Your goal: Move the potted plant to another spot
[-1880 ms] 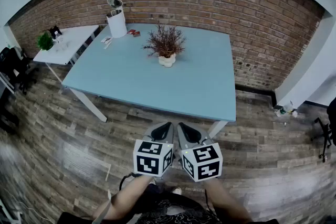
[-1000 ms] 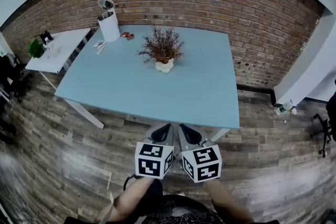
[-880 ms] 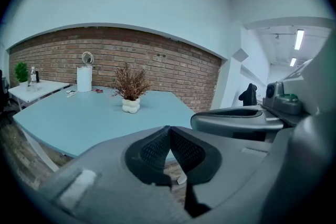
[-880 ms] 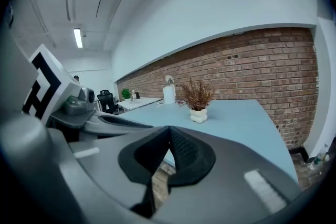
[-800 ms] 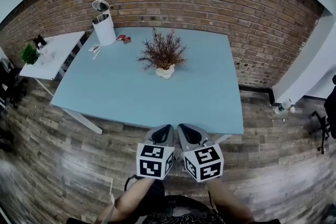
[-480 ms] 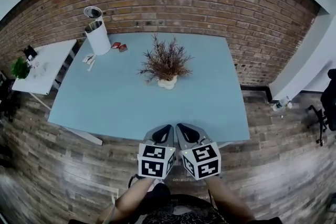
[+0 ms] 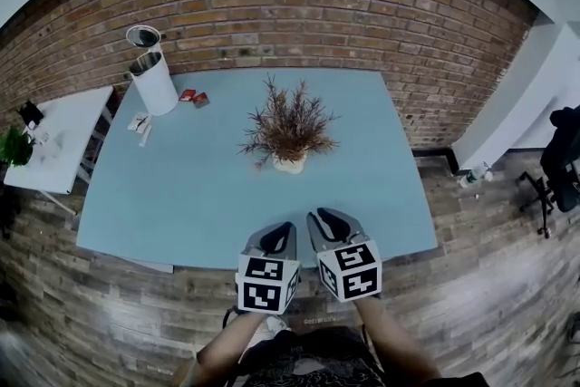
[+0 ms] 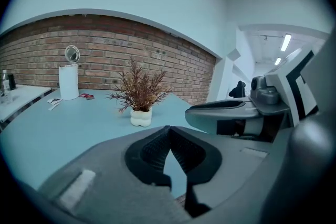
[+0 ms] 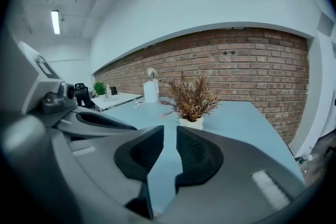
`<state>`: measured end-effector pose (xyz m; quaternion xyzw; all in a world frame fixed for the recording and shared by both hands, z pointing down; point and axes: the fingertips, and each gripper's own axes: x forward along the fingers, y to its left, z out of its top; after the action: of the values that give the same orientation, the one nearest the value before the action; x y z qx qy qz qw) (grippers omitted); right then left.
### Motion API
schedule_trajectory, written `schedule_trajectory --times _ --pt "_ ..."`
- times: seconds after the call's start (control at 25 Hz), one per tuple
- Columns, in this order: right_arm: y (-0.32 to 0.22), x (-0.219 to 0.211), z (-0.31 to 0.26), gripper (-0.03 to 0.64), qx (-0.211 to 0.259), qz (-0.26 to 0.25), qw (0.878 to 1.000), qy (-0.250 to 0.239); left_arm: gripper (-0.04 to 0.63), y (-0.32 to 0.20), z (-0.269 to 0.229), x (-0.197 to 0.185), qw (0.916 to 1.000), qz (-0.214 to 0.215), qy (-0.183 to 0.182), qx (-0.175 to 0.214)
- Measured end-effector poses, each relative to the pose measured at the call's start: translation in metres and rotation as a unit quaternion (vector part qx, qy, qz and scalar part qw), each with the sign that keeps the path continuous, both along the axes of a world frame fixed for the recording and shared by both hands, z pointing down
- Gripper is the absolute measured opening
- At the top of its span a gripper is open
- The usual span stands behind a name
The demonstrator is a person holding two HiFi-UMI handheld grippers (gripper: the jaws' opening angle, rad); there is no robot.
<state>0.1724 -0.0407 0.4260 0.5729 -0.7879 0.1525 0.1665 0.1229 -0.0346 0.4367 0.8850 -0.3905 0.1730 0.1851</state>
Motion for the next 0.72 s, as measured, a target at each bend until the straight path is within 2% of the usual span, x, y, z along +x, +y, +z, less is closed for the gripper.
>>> schedule_trajectory --times 0.32,0.72 --pt "-0.04 0.018 0.009 0.12 0.002 0.007 1.0 0.019 -0.008 -0.024 0.016 -0.01 0.9998 -0.01 -0.007 -0.016" --pt "-0.101 0.027 0.046 0.236 -0.014 -0.028 0.999 0.026 -0.008 -0.066 0.03 -0.013 0.9982 -0.047 -0.031 -0.021"
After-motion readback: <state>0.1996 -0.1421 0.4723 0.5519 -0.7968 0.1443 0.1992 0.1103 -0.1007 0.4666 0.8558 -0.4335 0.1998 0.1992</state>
